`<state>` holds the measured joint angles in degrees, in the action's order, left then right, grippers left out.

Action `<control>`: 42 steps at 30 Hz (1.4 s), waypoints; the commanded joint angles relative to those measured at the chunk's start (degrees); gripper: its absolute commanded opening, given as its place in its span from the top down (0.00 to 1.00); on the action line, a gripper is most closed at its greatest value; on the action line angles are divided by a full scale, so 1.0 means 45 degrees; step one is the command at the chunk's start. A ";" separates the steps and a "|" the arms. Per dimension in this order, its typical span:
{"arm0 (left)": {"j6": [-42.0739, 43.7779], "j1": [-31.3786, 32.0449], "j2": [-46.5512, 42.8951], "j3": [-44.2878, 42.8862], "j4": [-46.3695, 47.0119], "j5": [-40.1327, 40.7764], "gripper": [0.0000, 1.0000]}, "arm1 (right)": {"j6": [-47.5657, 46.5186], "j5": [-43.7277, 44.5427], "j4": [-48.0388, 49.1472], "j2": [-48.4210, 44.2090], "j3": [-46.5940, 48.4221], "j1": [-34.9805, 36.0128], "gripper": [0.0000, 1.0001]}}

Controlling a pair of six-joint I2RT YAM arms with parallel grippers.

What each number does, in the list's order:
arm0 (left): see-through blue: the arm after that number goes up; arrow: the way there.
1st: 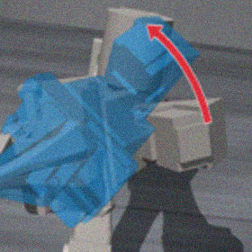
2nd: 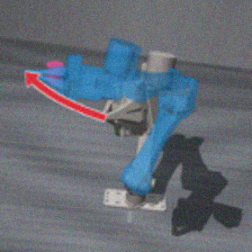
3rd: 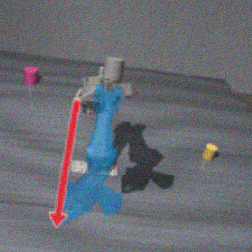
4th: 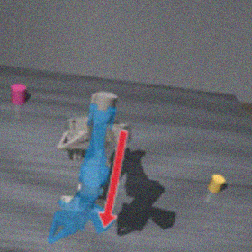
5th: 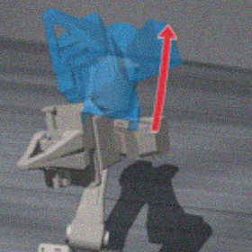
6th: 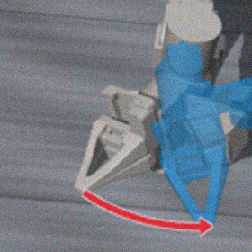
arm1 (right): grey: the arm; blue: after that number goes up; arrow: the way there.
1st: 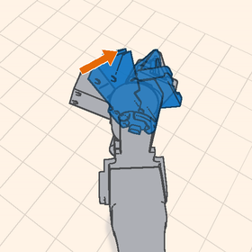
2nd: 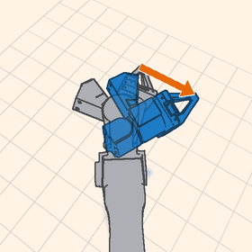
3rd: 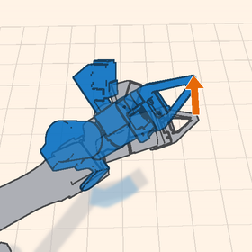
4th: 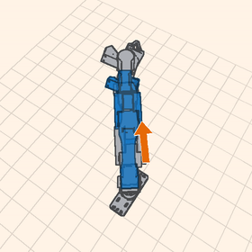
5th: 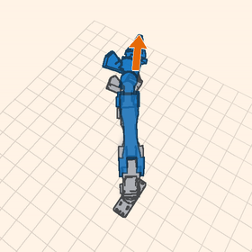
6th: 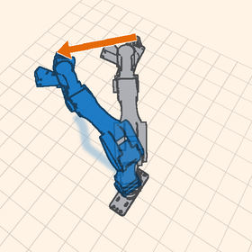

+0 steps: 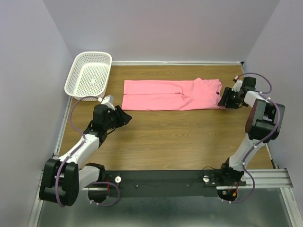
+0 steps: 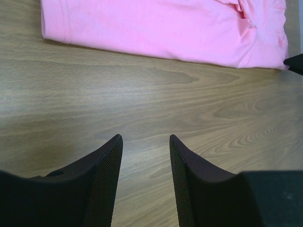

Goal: Fold and stack the t-shirts

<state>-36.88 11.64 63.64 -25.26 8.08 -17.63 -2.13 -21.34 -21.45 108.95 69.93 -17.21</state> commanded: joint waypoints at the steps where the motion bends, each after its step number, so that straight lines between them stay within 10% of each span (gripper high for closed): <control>1: -0.0026 0.0031 -0.0470 0.0066 0.0510 0.0577 0.48 | 0.0376 -0.0296 0.0353 0.0379 0.0222 -0.0179 0.39; 11: -0.0026 0.0031 0.0175 -0.0110 0.0686 0.0616 0.48 | -0.0736 -0.0491 0.0353 0.0263 -0.0247 -0.1583 0.99; 16: -0.0104 0.0031 0.0760 -0.0343 0.0842 0.0733 0.48 | -0.1867 -0.0122 0.0314 -0.0069 -0.0656 -0.2112 0.99; 19: -0.0124 0.0031 0.1560 -0.0694 0.0881 0.0792 0.48 | -0.2589 0.0503 0.0353 -0.0128 -0.0755 -0.2327 0.90; 28: 0.1589 0.0694 0.3746 -0.4046 0.0550 0.1494 0.48 | -0.6393 -0.0897 -0.0403 -0.2001 -0.1653 -0.2601 0.18; 42: 0.2669 0.0734 1.2183 -1.3136 -0.4486 0.3817 0.48 | -0.7809 -0.4590 -0.2557 -0.4561 -0.3235 0.1108 0.12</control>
<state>-26.55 14.76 114.67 -80.29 -1.98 -6.61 -36.38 -35.55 -29.45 91.46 57.78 -16.12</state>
